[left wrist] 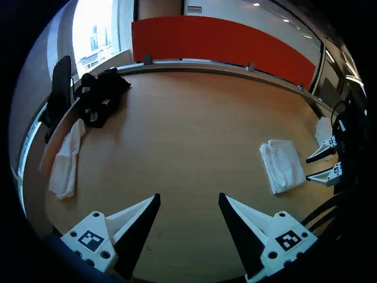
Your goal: Fold towel
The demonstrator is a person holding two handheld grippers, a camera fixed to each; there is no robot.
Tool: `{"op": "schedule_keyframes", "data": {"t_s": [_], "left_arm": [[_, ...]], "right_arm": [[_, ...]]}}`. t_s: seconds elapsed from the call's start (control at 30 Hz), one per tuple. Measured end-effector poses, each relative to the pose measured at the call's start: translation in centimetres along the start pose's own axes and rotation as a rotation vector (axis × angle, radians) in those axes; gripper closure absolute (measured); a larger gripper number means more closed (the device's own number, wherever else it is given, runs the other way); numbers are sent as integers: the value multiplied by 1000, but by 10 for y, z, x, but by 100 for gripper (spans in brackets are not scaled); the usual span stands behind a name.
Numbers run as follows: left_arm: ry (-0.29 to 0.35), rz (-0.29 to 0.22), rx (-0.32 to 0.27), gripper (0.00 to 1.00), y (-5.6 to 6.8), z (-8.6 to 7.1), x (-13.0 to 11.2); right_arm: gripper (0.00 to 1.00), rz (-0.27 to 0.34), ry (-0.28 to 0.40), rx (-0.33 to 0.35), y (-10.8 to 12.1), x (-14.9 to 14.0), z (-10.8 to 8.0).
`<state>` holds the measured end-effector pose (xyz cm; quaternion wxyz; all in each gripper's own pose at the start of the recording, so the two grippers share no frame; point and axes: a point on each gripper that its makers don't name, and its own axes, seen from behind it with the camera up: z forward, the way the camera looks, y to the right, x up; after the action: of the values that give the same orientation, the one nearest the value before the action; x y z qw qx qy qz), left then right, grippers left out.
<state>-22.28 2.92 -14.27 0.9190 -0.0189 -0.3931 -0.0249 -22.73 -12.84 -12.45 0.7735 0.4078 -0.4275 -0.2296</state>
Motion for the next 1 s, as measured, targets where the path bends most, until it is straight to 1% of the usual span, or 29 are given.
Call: {"op": "schedule_keyframes", "data": {"t_s": [0.43,0.7,0.8,1.0], "left_arm": [[1,-1,-2,9,3,0,0],[2,0,-3,8,4,0,0],[2,0,-4,8,5,0,0],[4,-1,-5,8,5,0,1]], "right_arm": [[26,33,-43,-5,-5,-29,12],[30,45,-63,0,-8,-42,15],[35,43,-73,-1,-8,-46,15],[57,49,-78,5,-10,-48,16]]}}
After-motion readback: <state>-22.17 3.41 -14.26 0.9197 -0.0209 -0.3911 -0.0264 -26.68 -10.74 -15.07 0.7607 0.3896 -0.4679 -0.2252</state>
